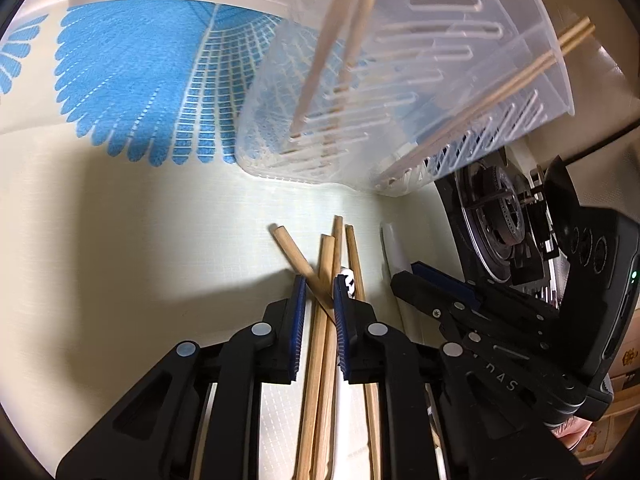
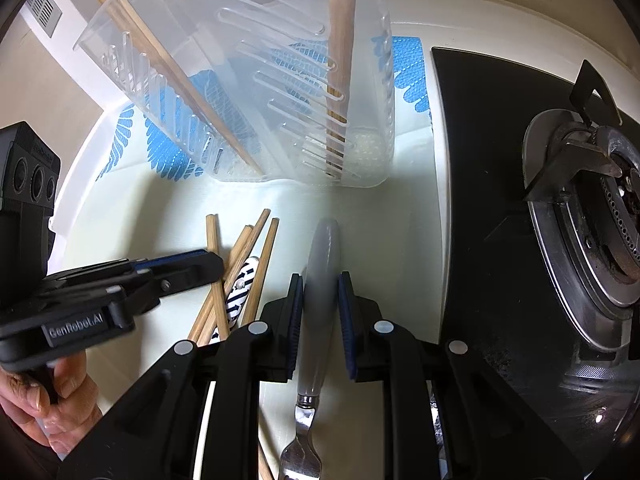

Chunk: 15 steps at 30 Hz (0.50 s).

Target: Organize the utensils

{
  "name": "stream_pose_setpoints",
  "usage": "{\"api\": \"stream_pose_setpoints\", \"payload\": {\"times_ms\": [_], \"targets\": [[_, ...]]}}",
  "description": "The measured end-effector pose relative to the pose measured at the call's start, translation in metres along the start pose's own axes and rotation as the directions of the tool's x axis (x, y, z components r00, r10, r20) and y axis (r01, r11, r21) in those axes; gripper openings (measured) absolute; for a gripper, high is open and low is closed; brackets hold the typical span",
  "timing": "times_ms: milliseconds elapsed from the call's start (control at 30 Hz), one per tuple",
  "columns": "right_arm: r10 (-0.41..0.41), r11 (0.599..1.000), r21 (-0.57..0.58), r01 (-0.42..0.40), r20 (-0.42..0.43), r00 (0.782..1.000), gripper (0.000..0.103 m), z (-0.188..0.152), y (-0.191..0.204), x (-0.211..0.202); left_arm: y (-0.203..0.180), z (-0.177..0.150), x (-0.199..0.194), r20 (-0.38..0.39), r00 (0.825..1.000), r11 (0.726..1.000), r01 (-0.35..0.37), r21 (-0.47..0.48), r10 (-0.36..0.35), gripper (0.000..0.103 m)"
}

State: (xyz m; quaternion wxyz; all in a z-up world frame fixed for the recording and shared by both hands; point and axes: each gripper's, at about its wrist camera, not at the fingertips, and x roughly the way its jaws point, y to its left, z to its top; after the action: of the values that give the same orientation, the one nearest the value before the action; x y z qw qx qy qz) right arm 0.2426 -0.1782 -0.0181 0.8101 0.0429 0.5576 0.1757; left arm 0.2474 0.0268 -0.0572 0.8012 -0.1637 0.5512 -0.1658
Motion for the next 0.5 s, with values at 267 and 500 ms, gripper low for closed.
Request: {"api": "stream_pose_setpoints", "payload": {"times_ms": [267, 500], "targets": [[-0.009, 1.000, -0.009, 0.009, -0.003, 1.000, 0.018, 0.001, -0.003, -0.003, 0.032, 0.006, -0.019, 0.017, 1.000, 0.993, 0.027, -0.118, -0.025, 0.000], [-0.011, 1.000, -0.013, 0.011, -0.005, 1.000, 0.018, 0.000, 0.002, -0.001, 0.011, 0.003, -0.001, -0.019, 0.997, 0.994, 0.071, -0.081, -0.072, 0.007]]}}
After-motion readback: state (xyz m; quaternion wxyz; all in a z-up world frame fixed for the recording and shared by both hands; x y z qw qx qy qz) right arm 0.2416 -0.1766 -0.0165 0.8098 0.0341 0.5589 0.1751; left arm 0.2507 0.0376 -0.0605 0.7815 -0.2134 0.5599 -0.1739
